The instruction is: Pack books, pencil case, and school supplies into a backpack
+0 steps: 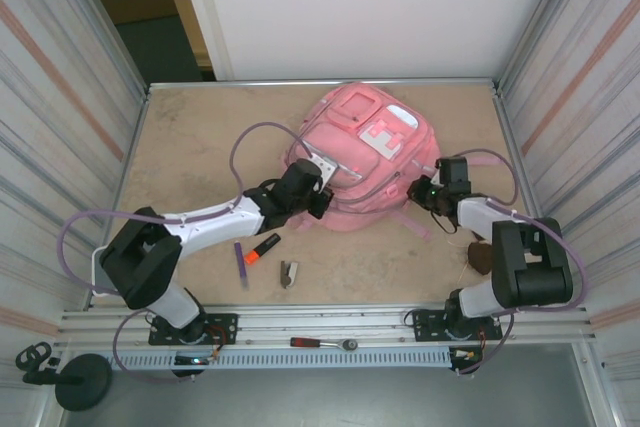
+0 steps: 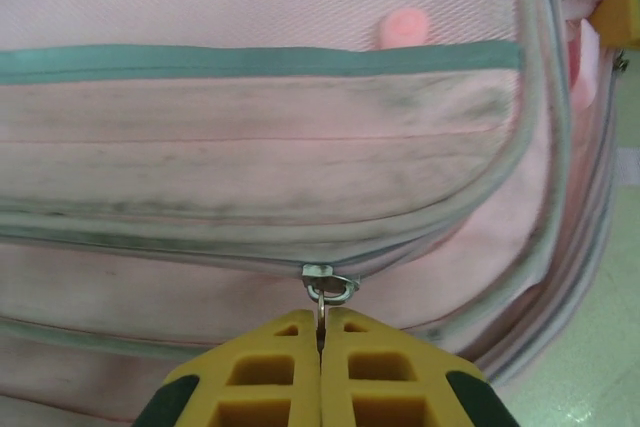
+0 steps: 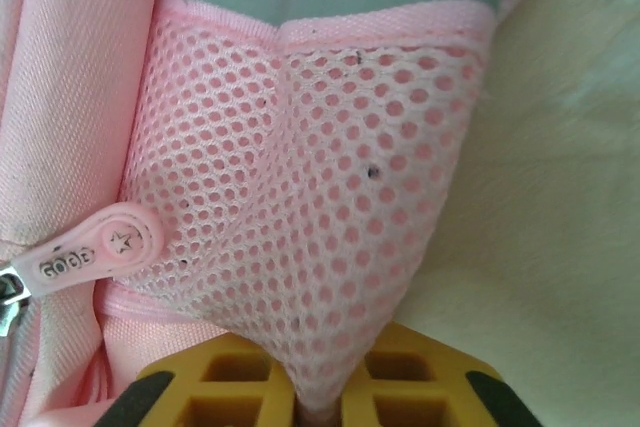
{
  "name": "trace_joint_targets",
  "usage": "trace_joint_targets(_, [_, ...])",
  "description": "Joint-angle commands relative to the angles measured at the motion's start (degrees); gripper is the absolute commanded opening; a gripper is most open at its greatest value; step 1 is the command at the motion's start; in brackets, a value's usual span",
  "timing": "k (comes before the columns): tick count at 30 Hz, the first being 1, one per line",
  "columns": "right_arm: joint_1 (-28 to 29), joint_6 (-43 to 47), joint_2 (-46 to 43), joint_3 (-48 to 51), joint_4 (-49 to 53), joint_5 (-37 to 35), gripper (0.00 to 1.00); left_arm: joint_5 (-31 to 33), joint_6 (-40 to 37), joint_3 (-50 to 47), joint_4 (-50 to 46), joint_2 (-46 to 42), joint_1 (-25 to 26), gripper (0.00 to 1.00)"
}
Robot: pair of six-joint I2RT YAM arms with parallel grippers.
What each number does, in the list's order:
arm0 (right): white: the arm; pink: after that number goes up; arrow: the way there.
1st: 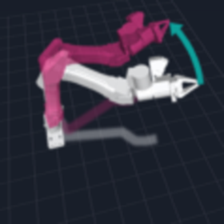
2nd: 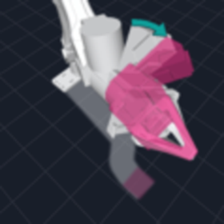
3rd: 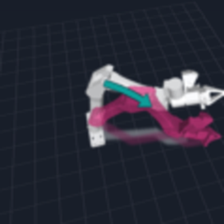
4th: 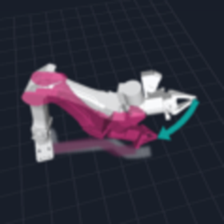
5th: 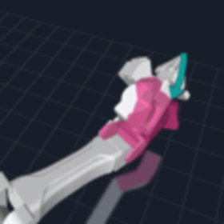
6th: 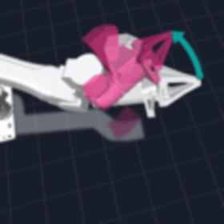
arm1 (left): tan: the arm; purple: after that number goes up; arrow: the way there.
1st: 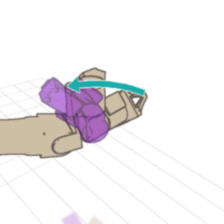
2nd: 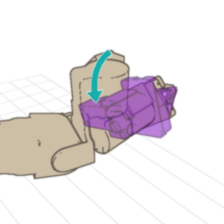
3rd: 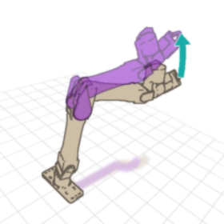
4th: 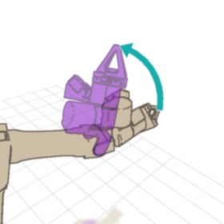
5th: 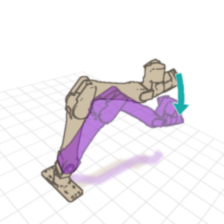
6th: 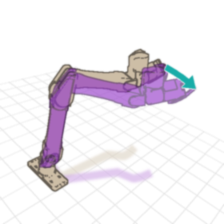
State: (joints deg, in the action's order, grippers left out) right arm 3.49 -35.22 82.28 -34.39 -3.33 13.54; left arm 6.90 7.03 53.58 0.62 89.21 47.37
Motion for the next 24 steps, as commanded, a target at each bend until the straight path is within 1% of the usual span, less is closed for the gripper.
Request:
trace_joint_targets(1, [-1.5,7.3,-4.2,-3.0,4.7,-2.5,0.25,-2.7,-1.4,-2.4,-0.8,-3.4,-3.1,0.0])
trace_joint_targets(3, [1.6,11.8,-8.5,-2.5,4.4,-4.6,0.37,-6.3,-1.7,-2.9,-0.1,-4.0,-4.4,0.0])
trace_joint_targets(5, [6.9,17.4,-12.7,-2.0,3.4,-8.8,0.45,-8.7,-1.5,-3.2,0.4,-4.6,-5.2,0.0])
trace_joint_targets(7, [12.9,24.2,-15.5,-1.5,1.3,-11.4,0.49,-10.4,-1.5,-3.3,0.6,-5.3,-5.8,0.0])
trace_joint_targets(11, [23.0,37.9,-14.9,-2.7,-2.4,-10.9,0.56,-13.3,-1.2,-3.7,1.2,-6.4,-7.0,0.0])
trace_joint_targets(14, [28.4,47.3,-12.4,-3.8,-5.4,-12.5,0.58,-15.5,-0.4,-3.9,1.6,-6.9,-7.7,0.0])
trace_joint_targets(16, [30.9,51.9,-10.6,-4.6,-7.4,-12.6,0.58,-16.3,-0.2,-3.9,1.6,-7.3,-7.9,0.0])
trace_joint_targets(19, [32.7,56.4,-7.6,-6.2,-9.1,-10.8,0.59,-17.4,0.4,-4.0,2.1,-7.6,-8.0,0.0])
trace_joint_targets(24, [34.3,60.2,-2.5,-9.4,-9.4,-11.6,0.56,-18.2,0.8,-3.9,2.2,-7.5,-8.0,0.0])
